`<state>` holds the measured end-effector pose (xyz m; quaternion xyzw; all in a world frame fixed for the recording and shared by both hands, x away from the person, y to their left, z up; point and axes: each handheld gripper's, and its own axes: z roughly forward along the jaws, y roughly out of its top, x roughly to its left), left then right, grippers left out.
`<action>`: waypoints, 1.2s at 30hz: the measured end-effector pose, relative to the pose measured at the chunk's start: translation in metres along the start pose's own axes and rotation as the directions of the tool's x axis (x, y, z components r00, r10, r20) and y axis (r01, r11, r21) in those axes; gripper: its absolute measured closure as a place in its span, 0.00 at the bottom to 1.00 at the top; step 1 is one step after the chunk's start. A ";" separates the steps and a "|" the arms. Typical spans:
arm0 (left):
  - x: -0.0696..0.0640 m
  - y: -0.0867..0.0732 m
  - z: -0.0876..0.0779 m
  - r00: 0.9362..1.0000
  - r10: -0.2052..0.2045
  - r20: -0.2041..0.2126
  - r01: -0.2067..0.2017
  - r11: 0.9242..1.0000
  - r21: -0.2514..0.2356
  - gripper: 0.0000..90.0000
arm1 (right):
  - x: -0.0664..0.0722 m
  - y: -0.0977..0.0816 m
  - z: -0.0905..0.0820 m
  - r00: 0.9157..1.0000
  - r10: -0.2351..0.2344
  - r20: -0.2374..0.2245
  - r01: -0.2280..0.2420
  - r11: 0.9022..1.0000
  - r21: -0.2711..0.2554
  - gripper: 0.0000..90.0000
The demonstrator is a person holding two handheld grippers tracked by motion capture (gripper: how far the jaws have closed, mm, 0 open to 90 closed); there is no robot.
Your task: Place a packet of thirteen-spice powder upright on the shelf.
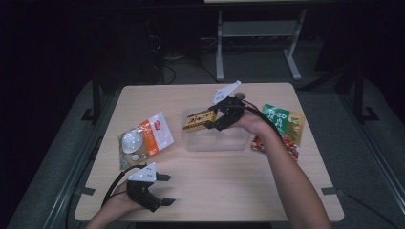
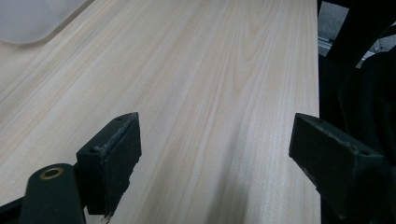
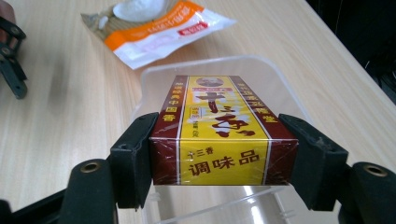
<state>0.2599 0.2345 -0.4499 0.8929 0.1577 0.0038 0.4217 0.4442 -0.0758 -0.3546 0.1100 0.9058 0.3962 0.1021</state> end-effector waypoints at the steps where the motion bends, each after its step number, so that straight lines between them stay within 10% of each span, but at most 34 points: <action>1: 0.000 0.000 0.000 1.000 0.000 0.001 0.000 1.000 0.000 0.18 | 0.001 0.000 0.001 1.000 0.019 -0.004 -0.019 1.000 0.006 0.35; 36: -0.003 0.000 0.004 1.000 -0.002 0.024 0.002 1.000 0.009 0.18 | -0.001 0.024 0.014 1.000 -0.029 -0.011 0.029 0.999 -0.035 0.35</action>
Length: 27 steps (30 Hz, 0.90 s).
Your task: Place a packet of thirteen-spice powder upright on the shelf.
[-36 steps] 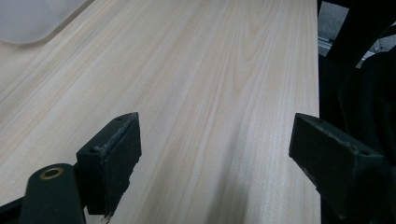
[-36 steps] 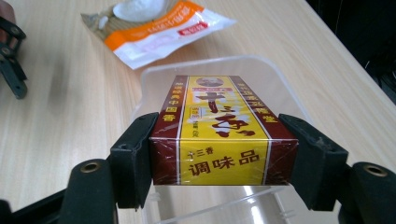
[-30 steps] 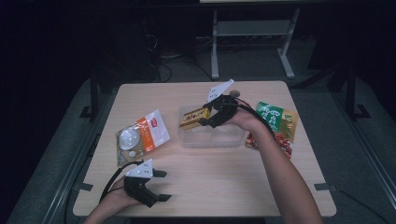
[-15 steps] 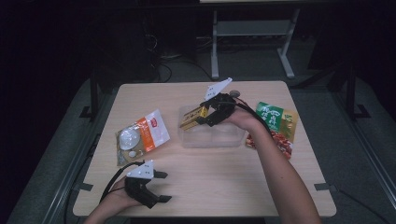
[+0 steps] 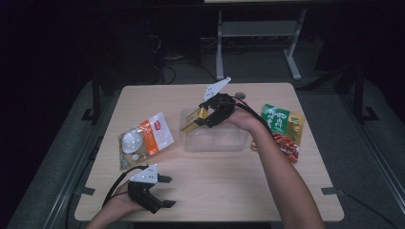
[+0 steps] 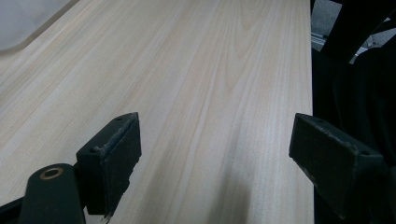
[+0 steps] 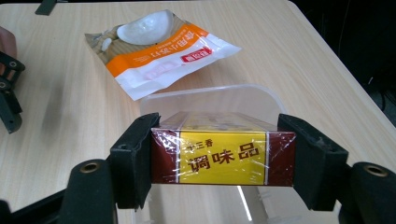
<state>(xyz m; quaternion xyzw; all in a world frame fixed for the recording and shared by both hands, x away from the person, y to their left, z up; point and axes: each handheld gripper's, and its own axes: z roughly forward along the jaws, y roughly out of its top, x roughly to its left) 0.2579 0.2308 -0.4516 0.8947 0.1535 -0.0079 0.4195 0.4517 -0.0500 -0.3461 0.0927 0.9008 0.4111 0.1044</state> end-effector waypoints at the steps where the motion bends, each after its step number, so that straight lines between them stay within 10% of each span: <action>1: 0.000 0.000 0.000 1.000 -0.001 0.001 0.001 1.000 -0.002 0.18 | 0.001 0.001 0.000 1.000 0.001 -0.009 -0.001 1.000 0.001 0.35; 27: 0.000 0.001 0.001 1.000 0.007 0.008 -0.007 1.000 0.000 0.18 | -0.001 0.030 0.021 0.999 -0.032 -0.037 0.033 0.999 0.029 0.35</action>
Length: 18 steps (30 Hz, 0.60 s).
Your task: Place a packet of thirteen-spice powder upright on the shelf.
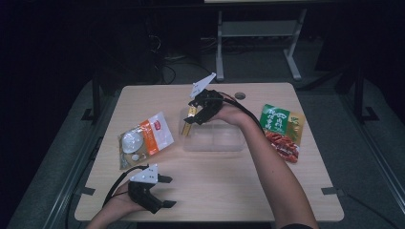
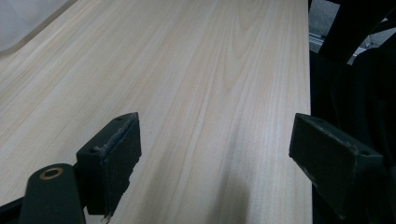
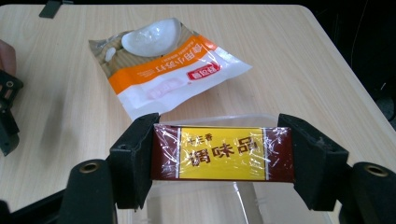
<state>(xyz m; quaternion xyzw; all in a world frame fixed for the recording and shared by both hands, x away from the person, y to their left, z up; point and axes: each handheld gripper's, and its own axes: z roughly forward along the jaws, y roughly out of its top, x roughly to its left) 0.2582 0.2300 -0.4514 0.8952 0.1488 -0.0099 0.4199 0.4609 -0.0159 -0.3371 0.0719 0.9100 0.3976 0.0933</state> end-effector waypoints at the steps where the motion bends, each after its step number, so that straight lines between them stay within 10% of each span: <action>1: 0.000 0.000 0.000 1.000 0.000 0.000 0.000 1.000 0.000 0.18 | 0.001 0.001 0.001 1.000 0.016 -0.003 -0.016 1.000 -0.006 0.35; 18: 0.001 0.002 -0.001 1.000 -0.021 -0.007 0.021 0.999 -0.026 0.17 | -0.002 0.000 0.028 0.999 0.023 -0.027 -0.022 1.000 0.022 0.34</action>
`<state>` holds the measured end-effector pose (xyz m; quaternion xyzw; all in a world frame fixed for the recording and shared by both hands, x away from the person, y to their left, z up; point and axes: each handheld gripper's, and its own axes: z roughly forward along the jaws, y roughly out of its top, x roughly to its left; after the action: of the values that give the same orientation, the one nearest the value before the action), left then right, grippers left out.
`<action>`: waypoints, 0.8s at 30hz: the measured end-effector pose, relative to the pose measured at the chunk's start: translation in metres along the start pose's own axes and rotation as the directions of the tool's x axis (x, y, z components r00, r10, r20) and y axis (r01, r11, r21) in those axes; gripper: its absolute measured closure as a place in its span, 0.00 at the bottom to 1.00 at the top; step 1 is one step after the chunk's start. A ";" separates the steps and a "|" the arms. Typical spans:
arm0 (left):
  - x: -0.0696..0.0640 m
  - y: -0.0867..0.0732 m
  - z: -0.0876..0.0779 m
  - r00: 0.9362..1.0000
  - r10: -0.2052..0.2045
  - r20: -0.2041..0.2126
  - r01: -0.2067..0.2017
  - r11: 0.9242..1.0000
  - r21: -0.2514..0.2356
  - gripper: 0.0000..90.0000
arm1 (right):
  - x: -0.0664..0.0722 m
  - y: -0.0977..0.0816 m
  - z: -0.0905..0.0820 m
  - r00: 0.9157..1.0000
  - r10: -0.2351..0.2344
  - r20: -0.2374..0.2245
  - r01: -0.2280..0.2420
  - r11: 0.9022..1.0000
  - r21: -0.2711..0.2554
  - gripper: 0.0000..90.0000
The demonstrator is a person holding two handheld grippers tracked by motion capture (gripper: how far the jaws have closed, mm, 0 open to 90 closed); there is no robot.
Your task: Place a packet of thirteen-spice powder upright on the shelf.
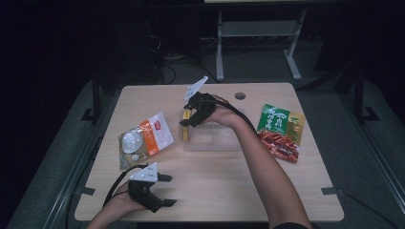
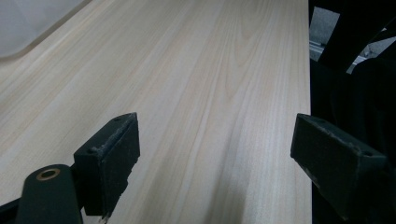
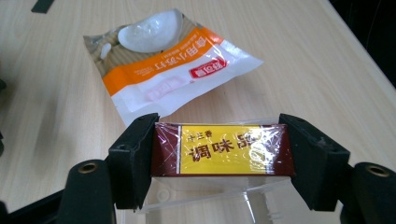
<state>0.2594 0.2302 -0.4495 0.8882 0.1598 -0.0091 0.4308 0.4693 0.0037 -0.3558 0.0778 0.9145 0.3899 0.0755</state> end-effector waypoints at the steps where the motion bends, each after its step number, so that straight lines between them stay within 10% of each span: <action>1: 0.000 0.000 0.000 1.000 0.000 0.000 0.000 1.000 0.000 0.17 | 0.000 0.000 0.000 1.000 0.000 0.000 0.000 1.000 0.000 0.34; 13: 0.001 -0.001 0.000 1.000 -0.009 -0.014 0.009 1.000 0.005 0.16 | -0.005 -0.011 0.017 0.997 0.073 0.004 -0.073 0.997 0.024 0.20; 24: 0.003 0.000 0.001 1.000 -0.018 -0.024 0.018 1.000 0.011 0.16 | 0.011 -0.030 -0.021 0.991 0.131 0.020 -0.130 0.990 -0.056 0.17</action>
<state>0.2622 0.2303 -0.4500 0.8891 0.1730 -0.0033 0.4237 0.4521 -0.0294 -0.3638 0.1397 0.8956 0.4177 0.0627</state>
